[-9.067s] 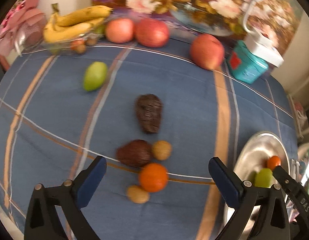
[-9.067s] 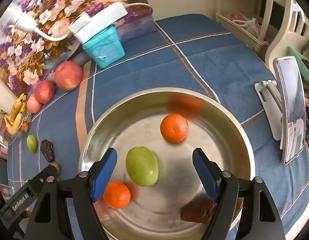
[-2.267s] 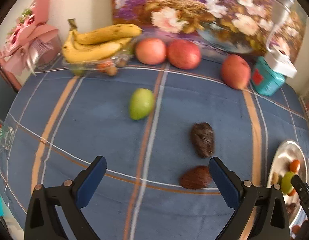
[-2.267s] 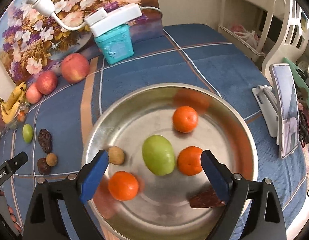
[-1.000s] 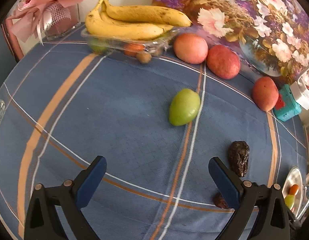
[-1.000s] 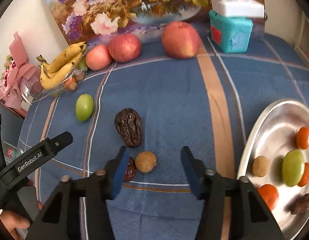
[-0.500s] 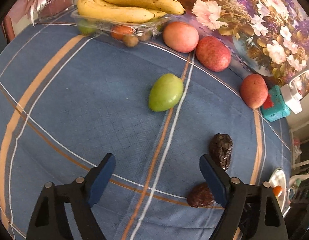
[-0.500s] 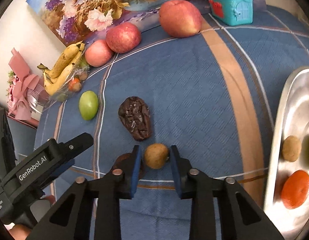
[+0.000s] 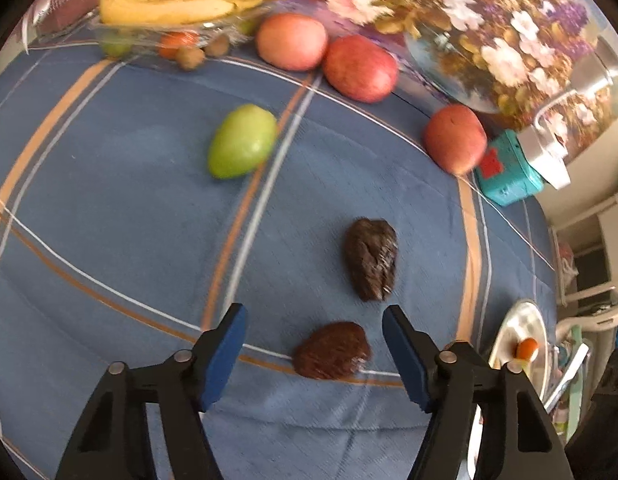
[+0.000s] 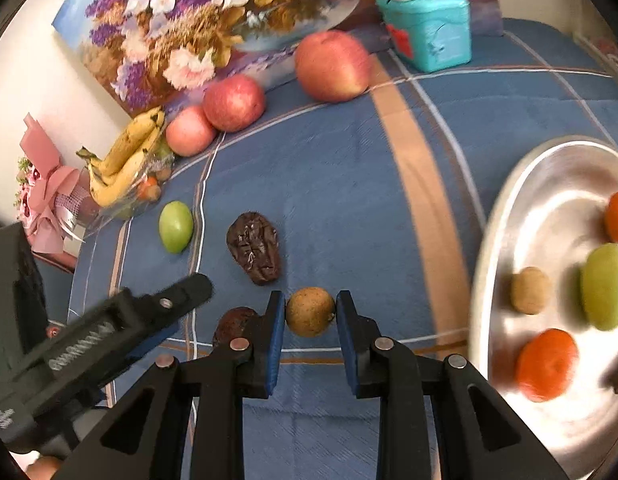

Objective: Organize fruits
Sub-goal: 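Grasp a small brown fruit with the right tool while the left tool grasps a dried date, then carry the brown fruit and the date with both tools over the bowl, then open the left tool to drop the date while the right tool drops the brown fruit, then move both open tools back to the remaining fruits, then grasp the green plum with the left tool while the right tool grasps the last dried date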

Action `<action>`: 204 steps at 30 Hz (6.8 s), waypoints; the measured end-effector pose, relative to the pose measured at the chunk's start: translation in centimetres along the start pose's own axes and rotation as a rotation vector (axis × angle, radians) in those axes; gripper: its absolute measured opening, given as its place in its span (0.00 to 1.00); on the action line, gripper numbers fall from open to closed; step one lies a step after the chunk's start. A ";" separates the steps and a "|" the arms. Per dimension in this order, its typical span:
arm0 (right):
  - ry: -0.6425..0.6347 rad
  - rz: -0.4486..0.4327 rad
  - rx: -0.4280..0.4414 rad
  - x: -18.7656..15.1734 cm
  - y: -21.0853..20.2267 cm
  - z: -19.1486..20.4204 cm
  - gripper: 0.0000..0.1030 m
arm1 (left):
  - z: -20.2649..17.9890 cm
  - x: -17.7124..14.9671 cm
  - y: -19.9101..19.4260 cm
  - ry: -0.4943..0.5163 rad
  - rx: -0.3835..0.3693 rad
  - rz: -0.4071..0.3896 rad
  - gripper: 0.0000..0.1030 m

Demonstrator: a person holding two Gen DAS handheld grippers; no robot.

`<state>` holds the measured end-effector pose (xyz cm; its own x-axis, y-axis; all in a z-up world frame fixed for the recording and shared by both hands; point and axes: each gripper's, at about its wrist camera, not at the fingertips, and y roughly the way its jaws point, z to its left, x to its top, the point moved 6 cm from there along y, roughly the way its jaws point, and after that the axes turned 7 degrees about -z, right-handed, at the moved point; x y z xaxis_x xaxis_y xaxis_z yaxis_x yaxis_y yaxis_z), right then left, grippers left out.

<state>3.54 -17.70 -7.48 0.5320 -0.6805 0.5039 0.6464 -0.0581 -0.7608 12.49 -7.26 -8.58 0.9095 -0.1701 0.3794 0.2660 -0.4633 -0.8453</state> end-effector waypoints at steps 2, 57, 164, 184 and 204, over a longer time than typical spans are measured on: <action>0.006 -0.013 -0.004 0.2 -0.9 -0.2 0.26 | -0.4 -0.4 0.2 0.001 -0.008 0.012 0.65; 0.249 -0.149 -0.345 2.9 -12.9 -20.2 0.26 | -19.2 -8.3 -0.8 0.414 -0.129 -0.003 0.47; -0.201 -0.037 -0.062 5.2 -2.5 1.8 0.97 | 4.8 10.7 -3.7 0.192 0.106 -0.032 0.92; -0.252 0.142 -0.059 3.4 7.0 4.7 0.67 | 5.1 11.6 3.7 0.167 0.081 0.035 0.73; -0.270 0.195 -0.067 3.2 7.8 5.6 0.37 | 3.3 11.1 4.2 0.177 0.103 0.042 0.41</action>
<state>13.36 -16.25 -9.51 0.7737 -0.4658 0.4294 0.4854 0.0003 -0.8743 24.72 -8.23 -9.13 0.8526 -0.3417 0.3954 0.2684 -0.3628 -0.8924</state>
